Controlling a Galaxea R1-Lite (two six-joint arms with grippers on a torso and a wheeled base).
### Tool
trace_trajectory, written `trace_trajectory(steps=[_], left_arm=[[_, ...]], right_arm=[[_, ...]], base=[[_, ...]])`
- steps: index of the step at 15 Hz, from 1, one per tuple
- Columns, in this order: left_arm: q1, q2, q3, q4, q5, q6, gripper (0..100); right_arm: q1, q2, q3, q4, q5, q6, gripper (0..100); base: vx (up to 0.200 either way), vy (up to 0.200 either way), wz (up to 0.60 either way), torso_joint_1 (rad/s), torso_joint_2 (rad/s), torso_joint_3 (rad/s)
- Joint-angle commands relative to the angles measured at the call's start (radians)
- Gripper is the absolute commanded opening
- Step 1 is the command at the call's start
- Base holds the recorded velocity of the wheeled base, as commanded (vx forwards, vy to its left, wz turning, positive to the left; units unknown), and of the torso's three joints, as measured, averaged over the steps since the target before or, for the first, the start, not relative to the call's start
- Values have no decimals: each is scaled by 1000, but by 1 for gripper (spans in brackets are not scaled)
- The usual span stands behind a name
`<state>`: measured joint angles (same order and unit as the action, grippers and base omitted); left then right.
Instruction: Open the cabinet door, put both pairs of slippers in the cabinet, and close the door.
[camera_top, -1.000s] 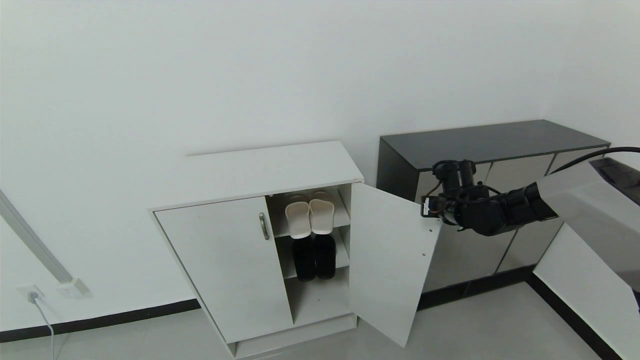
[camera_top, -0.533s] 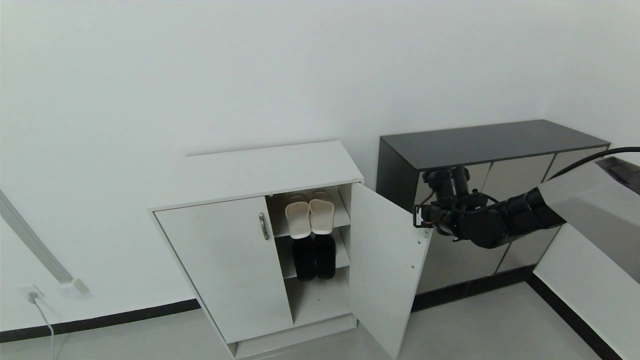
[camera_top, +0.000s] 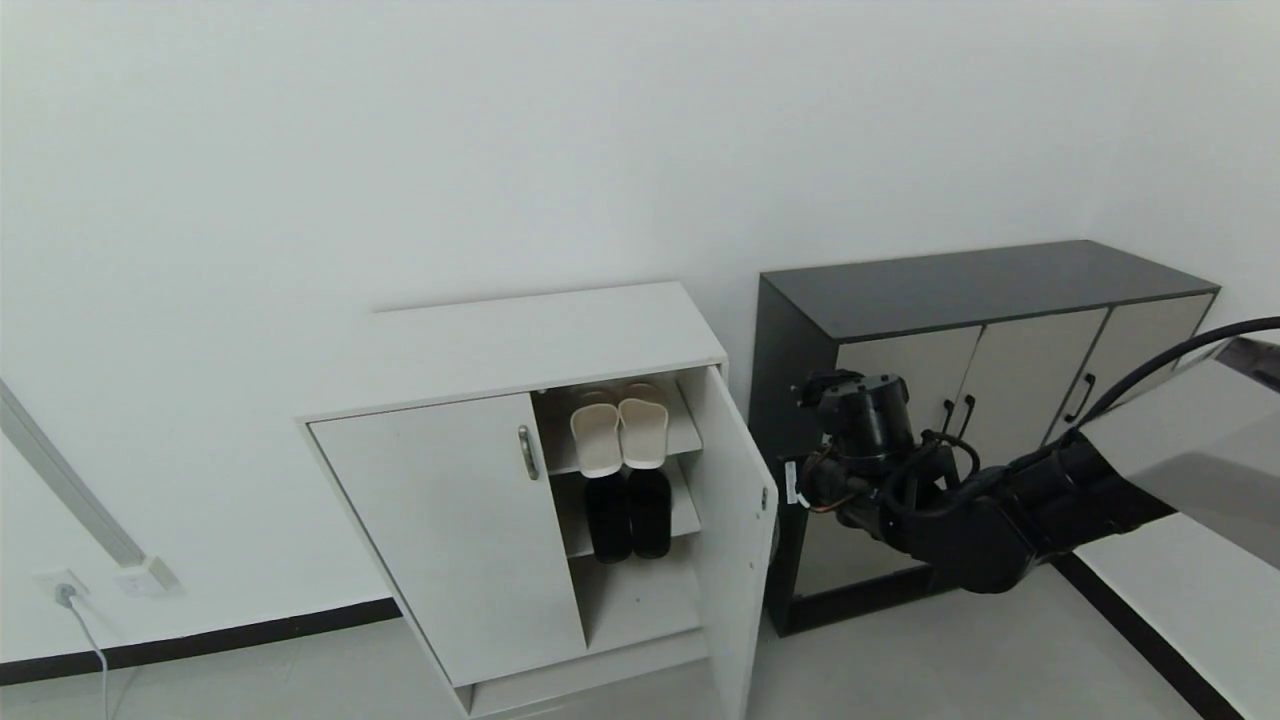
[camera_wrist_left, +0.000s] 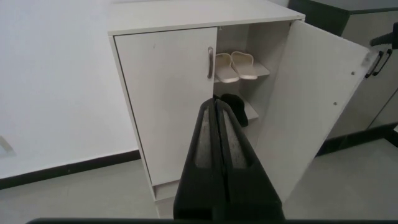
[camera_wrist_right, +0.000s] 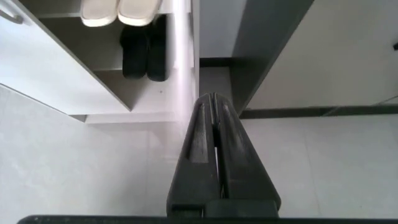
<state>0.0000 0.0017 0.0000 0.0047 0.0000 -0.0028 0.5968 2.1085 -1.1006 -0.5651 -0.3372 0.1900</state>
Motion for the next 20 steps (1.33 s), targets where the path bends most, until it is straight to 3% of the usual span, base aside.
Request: trace_trajectory(steps=[1, 12, 20], left_arm=[[0, 0, 0, 0, 0, 0, 0], [0, 0, 0, 0, 0, -6, 0], [0, 0, 0, 0, 0, -5, 0]], right_arm=[[6, -24, 21, -39, 7, -4, 0], [40, -48, 61, -79, 7, -30, 0], [35, -65, 102, -124, 7, -44, 0]], base=[[0, 0, 0, 0, 0, 0], [0, 0, 0, 0, 0, 0], [0, 0, 525, 2, 2, 0]])
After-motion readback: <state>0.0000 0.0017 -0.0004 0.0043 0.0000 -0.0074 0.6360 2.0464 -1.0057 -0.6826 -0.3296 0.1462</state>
